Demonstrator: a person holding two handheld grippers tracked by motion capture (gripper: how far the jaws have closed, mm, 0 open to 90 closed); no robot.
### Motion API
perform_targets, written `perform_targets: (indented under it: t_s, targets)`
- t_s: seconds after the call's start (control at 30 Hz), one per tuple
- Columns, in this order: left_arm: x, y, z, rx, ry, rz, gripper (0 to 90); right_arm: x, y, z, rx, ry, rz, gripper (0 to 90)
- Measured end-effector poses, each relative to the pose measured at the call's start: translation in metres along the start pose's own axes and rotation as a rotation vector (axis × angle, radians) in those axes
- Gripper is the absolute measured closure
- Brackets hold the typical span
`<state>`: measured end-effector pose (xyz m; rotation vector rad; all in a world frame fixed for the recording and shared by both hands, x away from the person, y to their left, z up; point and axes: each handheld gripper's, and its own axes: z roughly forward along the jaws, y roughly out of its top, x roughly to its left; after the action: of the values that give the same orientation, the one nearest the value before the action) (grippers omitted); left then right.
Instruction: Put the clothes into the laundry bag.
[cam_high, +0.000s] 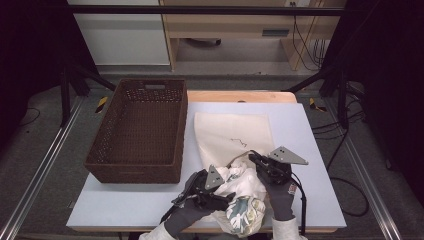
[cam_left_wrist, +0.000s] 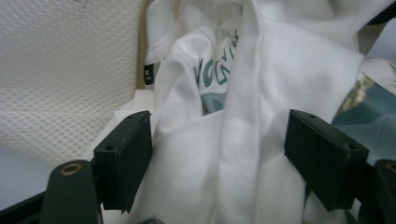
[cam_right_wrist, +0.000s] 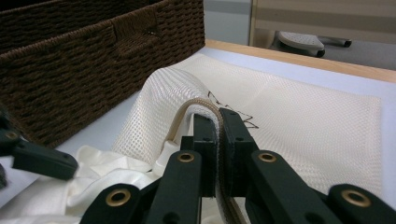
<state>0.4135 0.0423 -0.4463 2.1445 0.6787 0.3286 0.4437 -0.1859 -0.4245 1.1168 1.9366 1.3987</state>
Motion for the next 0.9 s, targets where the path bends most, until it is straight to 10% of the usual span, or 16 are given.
perform_targets:
  t_s: [0.4, 0.67, 0.9]
  targets:
    - [-0.013, 0.008, 0.010, -0.023, 0.045, -0.010, 72.6, 0.004, -0.003, 0.007, 0.015, 0.018, -0.006, 86.5]
    - [-0.012, 0.037, 0.012, -0.068, 0.041, -0.010, 74.6, 0.005, -0.002, 0.008, 0.000, 0.026, 0.002, 86.6]
    - [-0.008, 0.043, 0.057, 0.050, 0.105, 0.048, 66.6, 0.003, 0.003, 0.000, -0.029, 0.021, 0.006, 86.6]
